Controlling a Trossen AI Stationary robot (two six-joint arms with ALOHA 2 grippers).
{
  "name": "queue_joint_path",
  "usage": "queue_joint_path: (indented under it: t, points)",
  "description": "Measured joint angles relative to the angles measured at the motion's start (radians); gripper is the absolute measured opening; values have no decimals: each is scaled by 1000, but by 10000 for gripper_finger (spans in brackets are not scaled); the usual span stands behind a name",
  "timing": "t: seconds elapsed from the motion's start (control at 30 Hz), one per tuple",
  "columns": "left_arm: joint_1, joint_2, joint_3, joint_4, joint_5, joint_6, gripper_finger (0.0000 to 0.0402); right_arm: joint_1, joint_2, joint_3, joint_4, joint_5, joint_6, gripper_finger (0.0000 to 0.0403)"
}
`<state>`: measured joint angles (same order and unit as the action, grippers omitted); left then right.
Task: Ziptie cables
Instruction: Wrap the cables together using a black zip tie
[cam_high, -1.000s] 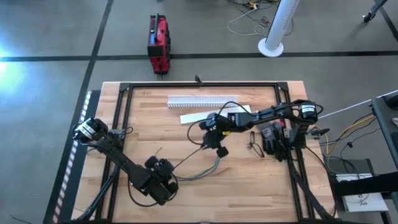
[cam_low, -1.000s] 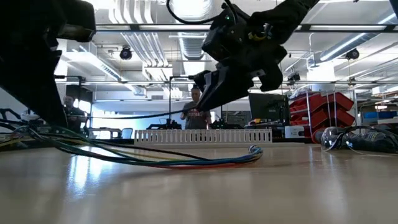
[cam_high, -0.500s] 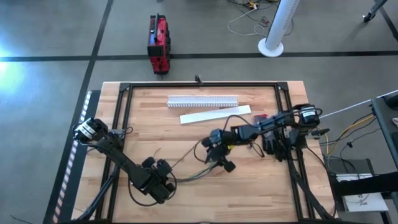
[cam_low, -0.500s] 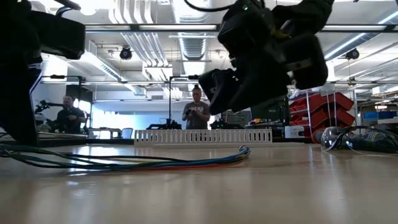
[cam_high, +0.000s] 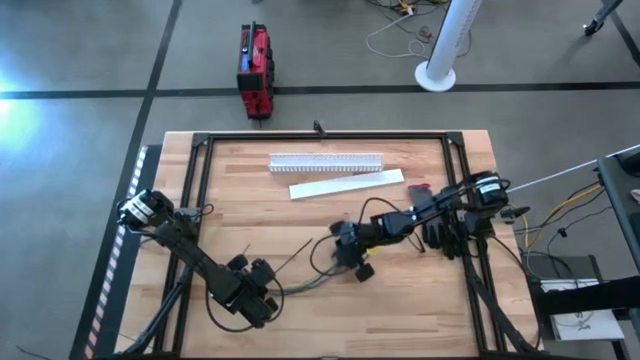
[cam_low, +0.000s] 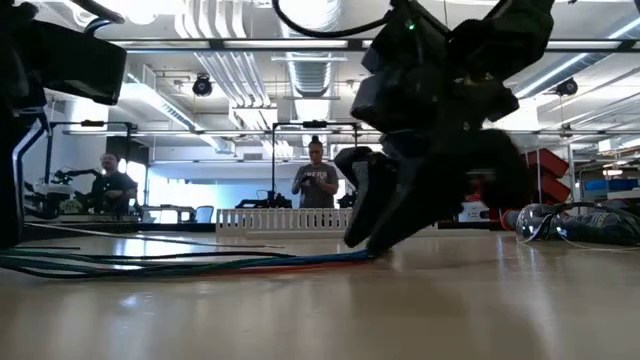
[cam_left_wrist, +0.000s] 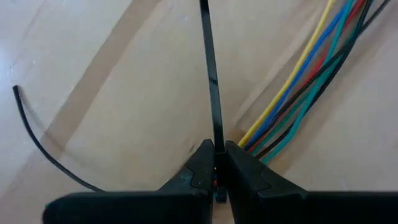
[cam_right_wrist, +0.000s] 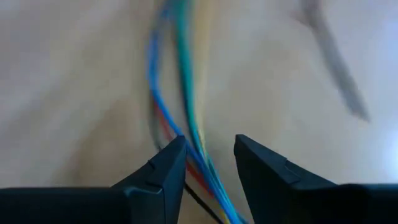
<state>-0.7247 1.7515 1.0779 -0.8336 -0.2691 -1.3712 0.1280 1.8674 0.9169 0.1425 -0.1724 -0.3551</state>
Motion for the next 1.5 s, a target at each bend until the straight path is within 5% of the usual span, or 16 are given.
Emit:
queue_joint_path:
  t: [0.37,0.6,0.87,1.2,1.5]
  points:
    - [-15,2,0,41,0,-18,9,-54,-36,3,0,79,10,68]
    - [-15,2,0,41,-8,-18,9,-82,-15,12,196,185,-59,23]
    - [-16,2,-2,46,-9,-30,9,-92,61,114,-146,171,-27,2]
    - [-16,3,-2,48,-10,-27,9,-9,-26,177,-563,151,127,1]
    - [-16,3,-3,50,-11,-29,9,-42,-59,148,-332,327,13,0]
